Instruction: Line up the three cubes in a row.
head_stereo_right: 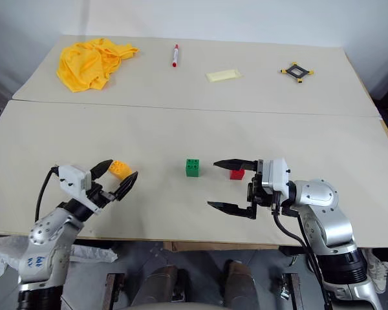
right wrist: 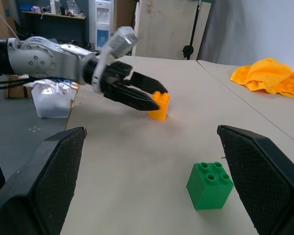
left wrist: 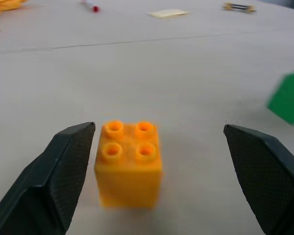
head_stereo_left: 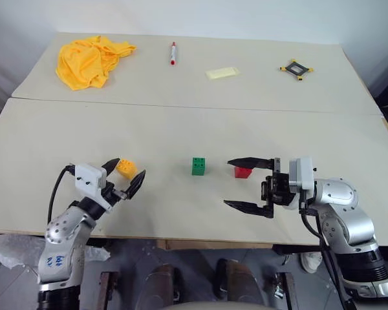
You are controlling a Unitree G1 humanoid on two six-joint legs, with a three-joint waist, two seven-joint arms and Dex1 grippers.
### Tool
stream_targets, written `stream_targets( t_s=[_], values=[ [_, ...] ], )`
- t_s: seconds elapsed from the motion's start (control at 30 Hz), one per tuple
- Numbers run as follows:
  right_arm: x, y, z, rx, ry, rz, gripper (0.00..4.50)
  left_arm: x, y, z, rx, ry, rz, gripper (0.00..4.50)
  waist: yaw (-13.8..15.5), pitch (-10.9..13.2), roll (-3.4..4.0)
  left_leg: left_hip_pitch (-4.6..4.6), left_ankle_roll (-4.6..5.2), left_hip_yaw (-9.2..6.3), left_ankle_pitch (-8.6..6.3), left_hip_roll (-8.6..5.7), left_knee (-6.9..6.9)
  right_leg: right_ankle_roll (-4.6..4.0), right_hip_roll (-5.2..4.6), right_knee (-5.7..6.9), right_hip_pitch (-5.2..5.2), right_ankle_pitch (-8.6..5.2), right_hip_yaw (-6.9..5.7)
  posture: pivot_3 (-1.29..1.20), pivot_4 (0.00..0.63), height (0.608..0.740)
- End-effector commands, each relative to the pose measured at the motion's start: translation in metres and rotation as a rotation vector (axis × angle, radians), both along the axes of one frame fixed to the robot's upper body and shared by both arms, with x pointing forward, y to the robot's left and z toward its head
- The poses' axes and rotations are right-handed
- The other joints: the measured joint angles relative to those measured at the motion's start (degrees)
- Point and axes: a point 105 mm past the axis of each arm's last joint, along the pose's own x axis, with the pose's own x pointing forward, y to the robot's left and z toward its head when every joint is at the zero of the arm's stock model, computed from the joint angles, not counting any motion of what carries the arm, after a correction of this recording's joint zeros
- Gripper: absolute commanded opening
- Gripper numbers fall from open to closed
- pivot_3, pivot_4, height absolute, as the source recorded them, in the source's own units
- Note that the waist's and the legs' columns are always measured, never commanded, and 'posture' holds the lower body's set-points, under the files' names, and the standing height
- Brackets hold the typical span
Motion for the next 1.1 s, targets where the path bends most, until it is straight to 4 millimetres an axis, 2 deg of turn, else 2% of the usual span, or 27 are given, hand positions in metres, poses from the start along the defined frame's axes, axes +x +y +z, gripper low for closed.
stream_targets(
  t_s=[0.03, 0.13, 0.3, 0.4, 0.6, 0.77, 0.87, 0.9, 1.0, 1.1],
  values=[
    [-0.001, -0.002, 0.012, 0.016, -0.042, -0.025, 4.5, 0.008, -0.011, -0.003, 0.047, 0.011, -0.053, 4.48, 0.03, 0.0, 0.0, 0.0, 0.0, 0.0, 0.0, -0.01, 0.01, 0.0, -0.01, 0.0, 0.0, 0.0, 0.0, 0.0, 0.15, 0.74],
    [-0.002, -0.004, 0.013, 0.018, -0.047, -0.057, 4.5, 0.018, 0.001, -0.003, 0.06, 0.019, -0.029, 3.94, 0.19, 0.0, -0.01, -0.02, 0.01, -0.02, 0.01, -0.03, 0.03, 0.0, -0.02, -0.01, 0.01, 0.0, -0.01, 0.0, 0.15, 0.74],
    [-0.003, -0.005, 0.013, 0.022, -0.049, -0.083, 4.5, 0.022, 0.016, -0.005, 0.11, 0.032, -0.054, 2.43, -0.01, 0.0, -0.01, -0.02, 0.01, -0.03, 0.01, -0.02, 0.01, 0.0, -0.01, -0.02, 0.0, 0.0, -0.02, 0.0, 0.15, 0.74],
    [-0.004, -0.005, 0.011, 0.024, -0.05, -0.094, 4.5, 0.023, 0.018, -0.002, 0.116, 0.022, -0.125, 1.51, -0.06, -0.01, 0.0, -0.01, 0.01, -0.03, 0.01, -0.01, 0.01, 0.0, -0.01, -0.02, 0.01, 0.0, -0.03, 0.0, 0.15, 0.74],
    [-0.005, -0.005, 0.01, 0.03, -0.053, -0.113, 4.5, 0.022, 0.029, 0.004, 0.137, 0.048, -0.281, 1.53, -0.13, -0.01, 0.0, -0.03, 0.01, -0.02, 0.01, -0.01, 0.01, 0.0, -0.01, -0.02, 0.0, 0.0, -0.05, 0.0, 0.15, 0.74],
    [-0.007, -0.009, 0.007, 0.023, -0.049, -0.127, 4.5, 0.025, 0.027, 0.024, 0.216, 0.017, -0.512, 1.53, 0.17, 0.0, 0.0, -0.05, 0.01, -0.03, 0.01, -0.03, 0.03, 0.0, -0.01, -0.01, 0.0, 0.0, -0.09, 0.0, 0.15, 0.74],
    [-0.008, -0.013, 0.005, 0.014, -0.044, -0.139, 4.5, 0.026, 0.009, 0.03, 0.331, 0.024, -0.754, 1.53, 0.52, 0.0, 0.0, -0.05, 0.02, -0.03, 0.01, -0.11, 0.03, 0.0, -0.04, 0.0, 0.0, 0.0, -0.1, 0.0, 0.15, 0.74],
    [-0.008, -0.015, 0.005, 0.009, -0.044, -0.147, 4.5, 0.036, 0.001, 0.032, 0.389, 0.011, -0.813, 1.53, 0.73, 0.0, 0.0, -0.06, 0.03, 0.02, 0.02, -0.11, 0.03, 0.01, -0.03, -0.03, 0.0, 0.0, -0.1, 0.0, 0.15, 0.74],
    [-0.007, -0.02, 0.004, 0.0, -0.045, -0.169, 4.5, 0.058, -0.023, 0.036, 0.482, -0.023, -0.917, 1.53, 1.32, -0.02, -0.02, -0.1, 0.07, 0.05, 0.04, -0.19, 0.08, 0.02, 0.01, -0.04, 0.0, 0.01, -0.14, 0.0, 0.15, 0.74],
    [-0.007, -0.024, 0.004, -0.008, -0.05, -0.193, 4.5, 0.07, -0.041, 0.034, 0.536, -0.014, -0.98, 1.53, 1.26, -0.02, -0.05, -0.15, 0.09, 0.07, 0.05, -0.34, 0.07, 0.05, 0.02, -0.07, 0.0, 0.02, -0.18, 0.0, 0.15, 0.74]
  ],
)
